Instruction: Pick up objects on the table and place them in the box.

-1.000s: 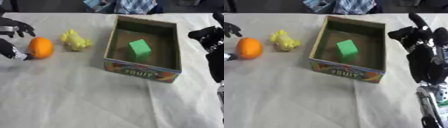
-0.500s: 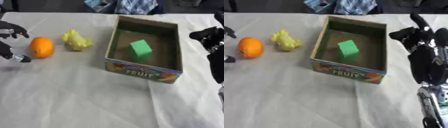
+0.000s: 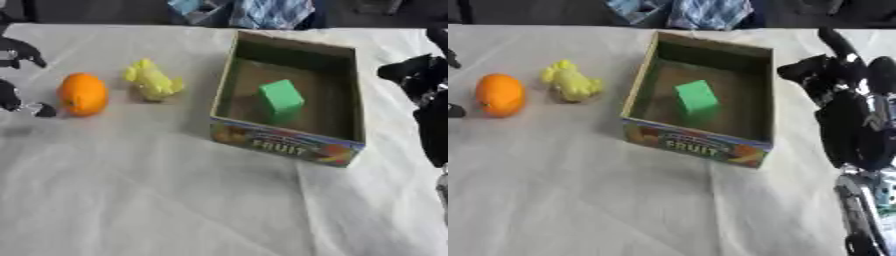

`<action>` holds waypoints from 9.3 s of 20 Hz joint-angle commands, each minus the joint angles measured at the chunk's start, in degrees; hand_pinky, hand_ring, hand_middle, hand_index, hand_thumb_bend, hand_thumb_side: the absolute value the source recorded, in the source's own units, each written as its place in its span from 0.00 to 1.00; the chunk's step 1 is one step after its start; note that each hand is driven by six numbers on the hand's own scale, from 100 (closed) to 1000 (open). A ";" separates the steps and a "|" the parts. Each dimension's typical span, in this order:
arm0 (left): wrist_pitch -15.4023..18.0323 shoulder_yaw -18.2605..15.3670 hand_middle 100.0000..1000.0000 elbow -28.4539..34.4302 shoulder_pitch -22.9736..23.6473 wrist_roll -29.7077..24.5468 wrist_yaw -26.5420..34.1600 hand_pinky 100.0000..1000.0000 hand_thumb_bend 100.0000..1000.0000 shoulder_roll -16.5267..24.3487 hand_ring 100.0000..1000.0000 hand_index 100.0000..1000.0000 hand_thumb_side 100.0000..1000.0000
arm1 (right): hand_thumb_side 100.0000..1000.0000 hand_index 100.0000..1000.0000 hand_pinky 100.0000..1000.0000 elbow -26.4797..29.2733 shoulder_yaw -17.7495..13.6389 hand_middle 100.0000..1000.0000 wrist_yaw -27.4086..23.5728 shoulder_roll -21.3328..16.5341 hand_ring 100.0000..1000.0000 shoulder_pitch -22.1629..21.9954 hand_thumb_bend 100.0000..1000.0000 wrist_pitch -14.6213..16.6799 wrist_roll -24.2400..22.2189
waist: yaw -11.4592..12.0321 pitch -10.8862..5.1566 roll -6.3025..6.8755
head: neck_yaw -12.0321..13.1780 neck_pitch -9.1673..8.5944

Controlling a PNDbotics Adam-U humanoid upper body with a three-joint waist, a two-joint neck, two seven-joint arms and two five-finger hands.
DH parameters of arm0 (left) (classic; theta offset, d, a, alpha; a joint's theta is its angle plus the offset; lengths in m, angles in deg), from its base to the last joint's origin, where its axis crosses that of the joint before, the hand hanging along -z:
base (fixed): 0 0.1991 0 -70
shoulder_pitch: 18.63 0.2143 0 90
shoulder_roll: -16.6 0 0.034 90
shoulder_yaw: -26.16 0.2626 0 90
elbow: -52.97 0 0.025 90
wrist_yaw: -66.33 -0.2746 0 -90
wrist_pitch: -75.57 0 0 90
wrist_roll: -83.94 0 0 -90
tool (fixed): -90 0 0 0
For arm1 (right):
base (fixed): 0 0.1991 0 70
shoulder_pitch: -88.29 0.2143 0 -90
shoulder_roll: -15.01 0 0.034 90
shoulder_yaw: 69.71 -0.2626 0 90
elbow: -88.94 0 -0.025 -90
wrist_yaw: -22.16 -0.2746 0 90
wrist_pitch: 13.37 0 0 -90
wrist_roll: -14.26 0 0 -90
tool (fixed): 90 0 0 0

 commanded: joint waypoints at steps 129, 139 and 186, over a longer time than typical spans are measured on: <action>-6.26 7.67 1.00 6.32 -16.53 18.90 -6.85 0.00 0.00 -29.94 0.34 0.54 0.06 | 1.00 0.97 0.78 1.17 0.47 0.54 -2.89 1.13 0.69 3.10 0.29 -1.45 1.02 | -5.61 -1.38 -0.42 | 3.98 -1.28; -5.42 8.91 1.00 0.04 -13.62 26.57 -13.97 0.00 0.00 -34.31 0.34 0.54 0.05 | 1.00 0.97 0.78 1.17 0.63 0.54 -2.90 1.65 0.69 3.21 0.29 -1.74 0.48 | -5.95 -1.03 -0.58 | 4.33 -2.36; -7.70 4.63 1.00 15.93 -11.64 27.19 -4.16 0.77 0.28 -22.23 0.87 0.84 1.00 | 1.00 0.97 0.78 1.17 -0.06 0.53 -2.01 0.80 0.69 1.86 0.29 -2.32 0.74 | -3.92 -1.76 0.59 | 1.55 0.40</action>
